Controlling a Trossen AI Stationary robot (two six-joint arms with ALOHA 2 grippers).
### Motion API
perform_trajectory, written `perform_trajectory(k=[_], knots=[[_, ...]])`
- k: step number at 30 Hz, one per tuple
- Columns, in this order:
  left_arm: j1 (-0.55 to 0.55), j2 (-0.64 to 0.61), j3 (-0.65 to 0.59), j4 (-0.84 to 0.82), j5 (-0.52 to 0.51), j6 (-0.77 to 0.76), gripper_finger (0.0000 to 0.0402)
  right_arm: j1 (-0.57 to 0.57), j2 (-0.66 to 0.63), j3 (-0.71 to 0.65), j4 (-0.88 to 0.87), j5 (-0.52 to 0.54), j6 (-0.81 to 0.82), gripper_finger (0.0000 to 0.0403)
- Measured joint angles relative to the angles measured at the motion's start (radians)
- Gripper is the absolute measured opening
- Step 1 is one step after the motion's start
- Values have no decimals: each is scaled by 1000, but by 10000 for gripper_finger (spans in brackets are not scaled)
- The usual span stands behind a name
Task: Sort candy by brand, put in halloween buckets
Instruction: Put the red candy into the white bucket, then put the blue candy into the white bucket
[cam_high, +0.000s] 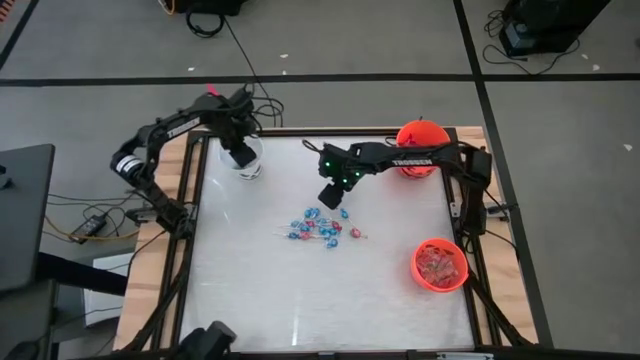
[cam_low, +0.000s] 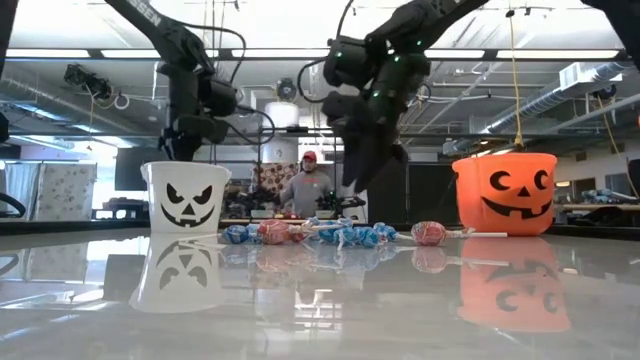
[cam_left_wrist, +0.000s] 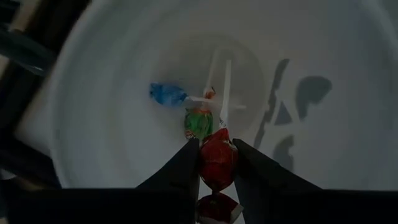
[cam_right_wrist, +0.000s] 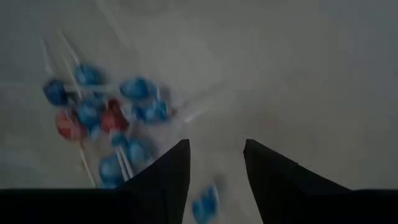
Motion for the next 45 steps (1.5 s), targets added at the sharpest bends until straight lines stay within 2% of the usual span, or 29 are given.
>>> perform_trajectory(k=[7,15,19,28,35,40,43,45], knots=[[-4,22,0,118,5,-14,100,39,-76,-97,-11,43,18,163],[-7,22,-70,218,-10,-15,190,76,-136,-298,148,37,111,170],[-7,20,-123,226,-18,-17,220,111,-141,-332,189,36,134,173],[-7,-83,-137,227,-24,-32,220,159,-106,-339,171,152,175,170],[-12,-209,-136,222,-56,-67,217,167,-70,-343,168,92,192,156],[-27,-299,-136,223,-47,-122,217,194,-72,-373,198,130,201,152],[-48,-343,-136,225,-43,-144,217,197,-73,-395,210,155,198,131],[-69,-368,-136,229,-27,-146,217,196,-73,-401,214,155,173,96]])
